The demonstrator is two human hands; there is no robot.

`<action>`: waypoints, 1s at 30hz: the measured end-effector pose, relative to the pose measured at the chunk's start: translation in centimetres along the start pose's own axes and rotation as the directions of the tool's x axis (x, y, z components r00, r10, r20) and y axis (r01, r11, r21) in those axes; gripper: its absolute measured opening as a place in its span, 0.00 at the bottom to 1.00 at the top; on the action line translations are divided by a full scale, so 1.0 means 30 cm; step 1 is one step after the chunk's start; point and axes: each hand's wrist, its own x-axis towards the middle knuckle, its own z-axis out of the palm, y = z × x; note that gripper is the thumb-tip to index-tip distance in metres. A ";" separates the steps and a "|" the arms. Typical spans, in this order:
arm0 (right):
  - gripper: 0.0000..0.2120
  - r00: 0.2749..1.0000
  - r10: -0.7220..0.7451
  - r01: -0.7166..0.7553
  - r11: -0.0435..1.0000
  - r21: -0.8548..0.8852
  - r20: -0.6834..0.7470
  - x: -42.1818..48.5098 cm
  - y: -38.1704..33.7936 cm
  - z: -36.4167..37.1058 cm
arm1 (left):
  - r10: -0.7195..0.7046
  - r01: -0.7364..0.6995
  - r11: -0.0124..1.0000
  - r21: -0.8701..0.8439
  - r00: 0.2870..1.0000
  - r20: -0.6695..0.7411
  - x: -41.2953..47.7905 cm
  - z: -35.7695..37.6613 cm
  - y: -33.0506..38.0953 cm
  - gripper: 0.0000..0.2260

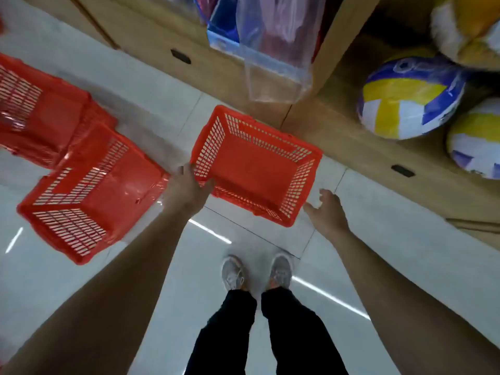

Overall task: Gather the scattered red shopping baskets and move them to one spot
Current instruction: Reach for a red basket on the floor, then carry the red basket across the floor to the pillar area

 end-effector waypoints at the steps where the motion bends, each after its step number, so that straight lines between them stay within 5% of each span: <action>1: 0.35 1.000 0.011 -0.010 1.000 0.025 -0.020 0.063 0.017 0.056 | -0.001 0.001 1.000 -0.021 1.000 -0.028 0.069 0.049 -0.027 0.28; 7: 0.36 0.968 0.162 -0.135 0.980 0.147 -0.193 0.422 0.202 0.380 | -0.057 0.068 0.996 0.051 0.978 -0.200 0.483 0.397 -0.222 0.32; 13: 0.26 0.916 0.064 0.075 0.942 0.326 -0.395 0.603 0.286 0.531 | -0.187 0.146 0.965 -0.217 0.965 -0.183 0.725 0.575 -0.360 0.21; 17: 0.25 0.891 0.019 0.121 0.953 0.276 -0.454 0.612 0.296 0.500 | -0.195 0.113 0.961 -0.253 0.924 -0.328 0.681 0.599 -0.381 0.16; 30: 0.27 0.911 -0.126 0.219 0.955 0.200 -0.393 -0.168 -0.060 -0.125 | -0.385 0.237 0.877 -0.417 0.867 -0.317 -0.164 -0.135 -0.204 0.17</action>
